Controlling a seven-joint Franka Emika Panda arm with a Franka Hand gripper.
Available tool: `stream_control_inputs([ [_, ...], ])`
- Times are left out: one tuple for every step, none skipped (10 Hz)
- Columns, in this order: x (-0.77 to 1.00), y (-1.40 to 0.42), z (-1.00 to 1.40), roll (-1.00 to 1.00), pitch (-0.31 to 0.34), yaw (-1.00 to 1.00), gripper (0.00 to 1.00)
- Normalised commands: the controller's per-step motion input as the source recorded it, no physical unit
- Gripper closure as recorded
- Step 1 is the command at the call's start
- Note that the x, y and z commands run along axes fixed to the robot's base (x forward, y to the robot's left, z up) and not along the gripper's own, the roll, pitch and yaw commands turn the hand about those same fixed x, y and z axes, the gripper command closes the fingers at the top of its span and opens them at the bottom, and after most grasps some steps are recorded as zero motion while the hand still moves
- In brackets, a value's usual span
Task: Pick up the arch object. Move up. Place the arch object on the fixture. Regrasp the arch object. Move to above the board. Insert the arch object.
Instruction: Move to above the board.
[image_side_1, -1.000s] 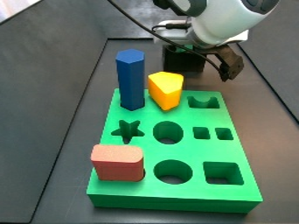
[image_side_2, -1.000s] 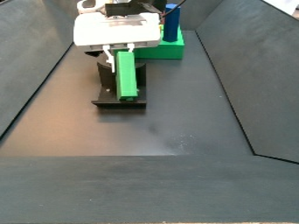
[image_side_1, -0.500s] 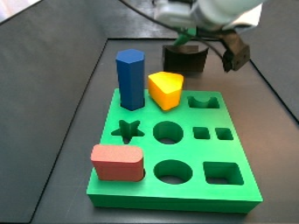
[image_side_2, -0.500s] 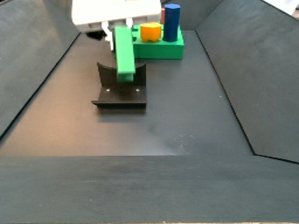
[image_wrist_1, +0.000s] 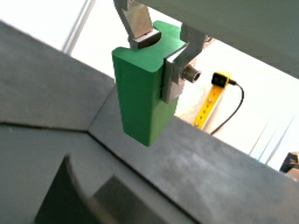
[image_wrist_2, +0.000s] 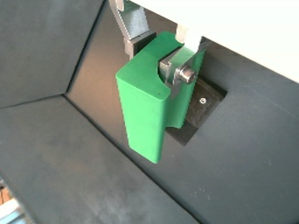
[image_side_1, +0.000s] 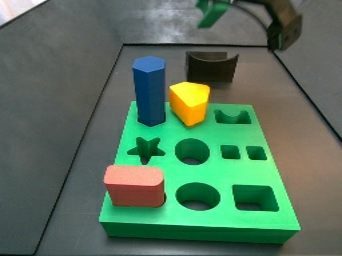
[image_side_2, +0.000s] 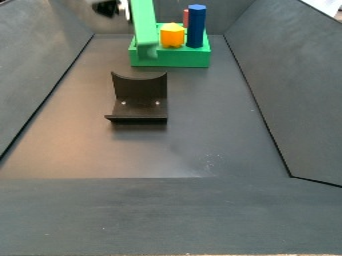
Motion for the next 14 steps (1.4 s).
stream_control_inputs([
  [0.01,-0.11,1.00,-0.01,0.040,0.21,1.00],
  [0.01,-0.10,1.00,-0.01,0.009,0.19,1.00],
  [0.02,-0.08,0.87,-0.01,-0.016,0.14,1.00],
  [0.02,-0.06,0.75,-0.02,-0.024,0.12,1.00],
  [0.02,-0.04,0.53,-0.02,-0.021,0.08,1.00],
  [0.02,-0.03,0.36,-0.02,-0.011,0.05,1.00],
  [0.01,-0.02,0.20,-0.03,0.004,0.03,1.00],
  [-0.63,-1.00,0.39,-1.00,-0.118,-0.03,1.00],
  [-0.64,-1.00,0.39,-1.00,-0.125,-0.03,1.00],
  [-0.68,-1.00,0.42,-1.00,-0.142,-0.03,1.00],
  [-0.71,-1.00,0.39,-1.00,-0.151,-0.04,1.00],
  [-0.71,-1.00,0.40,-1.00,-0.153,-0.05,1.00],
  [-0.74,-1.00,0.41,-1.00,-0.155,-0.07,1.00],
  [-0.76,-1.00,0.41,-1.00,-0.154,-0.07,1.00],
])
